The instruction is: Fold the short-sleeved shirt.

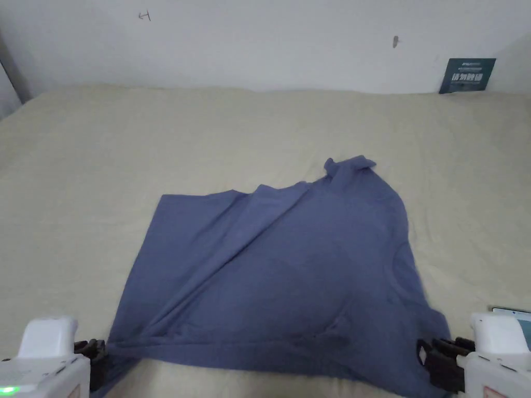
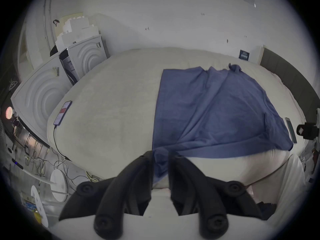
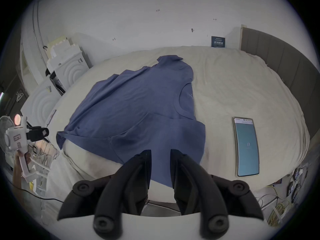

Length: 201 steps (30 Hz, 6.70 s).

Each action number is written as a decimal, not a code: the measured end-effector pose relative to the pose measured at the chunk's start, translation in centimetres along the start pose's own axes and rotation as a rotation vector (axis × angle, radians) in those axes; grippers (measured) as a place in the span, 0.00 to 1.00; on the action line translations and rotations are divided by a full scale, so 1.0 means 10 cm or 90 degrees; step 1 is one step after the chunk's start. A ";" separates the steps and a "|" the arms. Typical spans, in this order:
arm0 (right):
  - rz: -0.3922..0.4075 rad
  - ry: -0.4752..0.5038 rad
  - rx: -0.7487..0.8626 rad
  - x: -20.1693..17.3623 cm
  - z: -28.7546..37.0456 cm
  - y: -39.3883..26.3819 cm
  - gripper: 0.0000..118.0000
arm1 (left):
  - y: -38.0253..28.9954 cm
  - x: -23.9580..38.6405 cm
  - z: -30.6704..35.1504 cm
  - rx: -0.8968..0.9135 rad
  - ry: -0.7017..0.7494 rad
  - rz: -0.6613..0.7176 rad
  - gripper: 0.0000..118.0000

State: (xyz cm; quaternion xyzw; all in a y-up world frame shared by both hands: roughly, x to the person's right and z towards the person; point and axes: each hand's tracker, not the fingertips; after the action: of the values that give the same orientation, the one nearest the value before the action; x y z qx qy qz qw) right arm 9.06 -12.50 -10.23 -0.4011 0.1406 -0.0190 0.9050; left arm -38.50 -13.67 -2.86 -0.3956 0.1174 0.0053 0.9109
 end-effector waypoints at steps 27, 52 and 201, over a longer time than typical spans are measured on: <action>-0.019 0.035 -0.028 0.04 0.01 -0.08 0.03 | -0.15 -0.47 -0.64 -0.079 -0.003 0.068 0.86; -0.056 -0.017 -0.065 0.44 -0.08 -0.18 0.93 | -0.09 -0.37 -0.55 -0.074 -0.048 0.037 0.00; -0.017 -0.095 -0.130 0.42 -1.66 0.77 0.16 | 0.67 -0.28 -1.33 -0.106 -0.045 0.028 0.04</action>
State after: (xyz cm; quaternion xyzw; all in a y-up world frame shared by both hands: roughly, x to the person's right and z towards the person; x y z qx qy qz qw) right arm 8.05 -19.86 -27.53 -0.4932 0.0682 0.0131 0.8671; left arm -44.70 -18.41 -15.82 -0.4669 0.0927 0.0492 0.8781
